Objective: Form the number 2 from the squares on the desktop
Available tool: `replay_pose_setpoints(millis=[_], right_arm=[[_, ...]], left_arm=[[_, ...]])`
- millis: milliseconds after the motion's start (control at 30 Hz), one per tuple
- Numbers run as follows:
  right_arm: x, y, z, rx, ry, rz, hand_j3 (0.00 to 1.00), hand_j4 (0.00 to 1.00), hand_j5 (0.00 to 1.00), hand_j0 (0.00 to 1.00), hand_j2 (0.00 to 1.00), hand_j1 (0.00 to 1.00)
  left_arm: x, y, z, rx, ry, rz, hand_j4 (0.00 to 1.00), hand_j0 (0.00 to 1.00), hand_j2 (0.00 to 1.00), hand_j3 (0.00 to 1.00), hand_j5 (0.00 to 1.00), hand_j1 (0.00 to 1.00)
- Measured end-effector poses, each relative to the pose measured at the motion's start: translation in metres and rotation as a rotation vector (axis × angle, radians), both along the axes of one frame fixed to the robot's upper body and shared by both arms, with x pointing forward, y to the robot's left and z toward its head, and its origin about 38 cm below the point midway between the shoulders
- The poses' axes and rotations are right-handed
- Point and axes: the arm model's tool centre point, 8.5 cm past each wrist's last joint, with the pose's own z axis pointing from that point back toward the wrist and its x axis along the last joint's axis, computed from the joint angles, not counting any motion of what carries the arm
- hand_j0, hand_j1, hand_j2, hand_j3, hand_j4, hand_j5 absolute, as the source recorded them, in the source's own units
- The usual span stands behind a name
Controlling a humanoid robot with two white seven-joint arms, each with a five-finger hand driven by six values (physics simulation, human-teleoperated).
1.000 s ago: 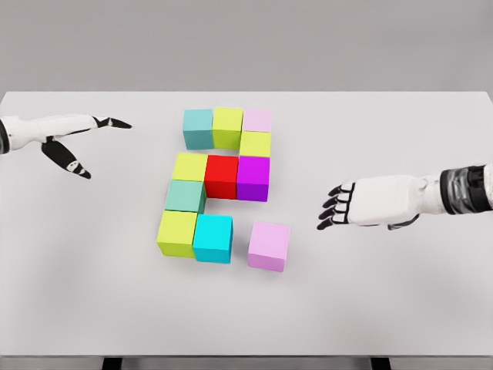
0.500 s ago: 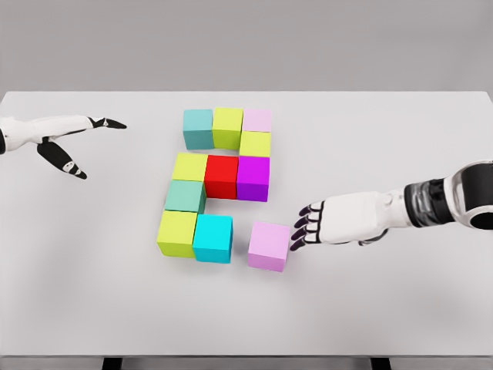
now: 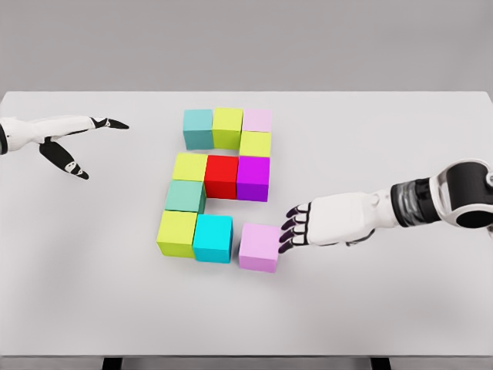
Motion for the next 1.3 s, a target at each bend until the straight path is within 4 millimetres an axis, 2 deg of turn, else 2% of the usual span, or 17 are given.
replay_pose_setpoints(millis=[633,1000,1100,1300], right_arm=[[0.002,0.013,0.005,0.019,-0.012,0.026,1.0,1.0,1.0,1.0,1.0,1.0],[0.004,0.011,0.008,0.01,-0.022,0.026,1.0,1.0,1.0,1.0,1.0,1.0],[0.006,-0.003,0.012,-0.012,-0.034,-0.003,1.0,1.0,1.0,1.0,1.0,1.0],[0.025,-0.05,0.042,-0.016,-0.113,-0.142,1.0,1.0,1.0,1.0,1.0,1.0]], left_arm=[[0.0,-0.001,-0.001,0.0,0.002,-0.003,1.0,1.0,1.0,1.0,1.0,1.0],[0.0,-0.003,-0.002,-0.001,0.004,-0.008,1.0,1.0,1.0,1.0,1.0,1.0],[-0.002,-0.004,-0.006,-0.001,0.012,-0.008,1.0,1.0,1.0,1.0,1.0,1.0],[-0.002,-0.004,-0.009,-0.002,0.018,-0.007,1.0,1.0,1.0,1.0,1.0,1.0]])
